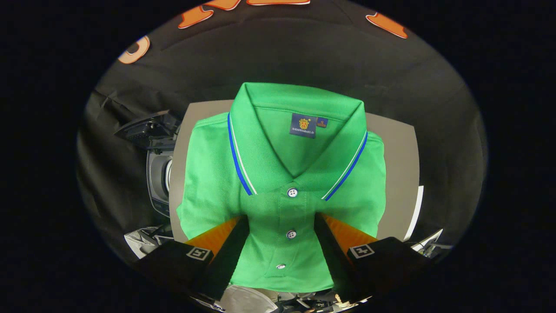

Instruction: Put the clothes into the washing machine and then close the washing machine lid.

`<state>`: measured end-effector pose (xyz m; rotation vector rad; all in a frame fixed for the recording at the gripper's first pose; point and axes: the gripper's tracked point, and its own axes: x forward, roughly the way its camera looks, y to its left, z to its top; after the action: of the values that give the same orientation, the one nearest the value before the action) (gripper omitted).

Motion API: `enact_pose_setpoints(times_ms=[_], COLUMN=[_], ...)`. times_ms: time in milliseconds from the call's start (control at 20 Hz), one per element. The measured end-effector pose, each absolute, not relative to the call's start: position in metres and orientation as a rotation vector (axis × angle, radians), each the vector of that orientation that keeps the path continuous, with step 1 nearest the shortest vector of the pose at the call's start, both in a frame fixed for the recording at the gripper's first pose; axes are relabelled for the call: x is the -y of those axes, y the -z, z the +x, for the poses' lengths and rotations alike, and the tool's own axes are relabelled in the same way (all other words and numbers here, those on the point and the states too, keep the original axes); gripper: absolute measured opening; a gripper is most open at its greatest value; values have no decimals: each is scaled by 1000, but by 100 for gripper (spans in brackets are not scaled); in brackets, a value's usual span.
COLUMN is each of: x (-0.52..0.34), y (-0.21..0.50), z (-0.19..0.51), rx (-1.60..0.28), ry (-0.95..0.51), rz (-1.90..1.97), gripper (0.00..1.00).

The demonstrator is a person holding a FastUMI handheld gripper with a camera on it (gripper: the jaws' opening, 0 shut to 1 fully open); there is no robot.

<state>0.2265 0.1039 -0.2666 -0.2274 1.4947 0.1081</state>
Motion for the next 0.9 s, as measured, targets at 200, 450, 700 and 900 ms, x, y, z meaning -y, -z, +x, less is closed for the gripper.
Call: enact_pose_setpoints(times_ms=[200,450,700,900], x=[-103,-100,-101,-93], y=[265,253,254,241], z=[224,231,231,225], rx=[-1483,-1479,-1316,-880], ry=[-126,-160,-209,-247], rz=[-250,-212,-172,-168], gripper=[98,36,11,11])
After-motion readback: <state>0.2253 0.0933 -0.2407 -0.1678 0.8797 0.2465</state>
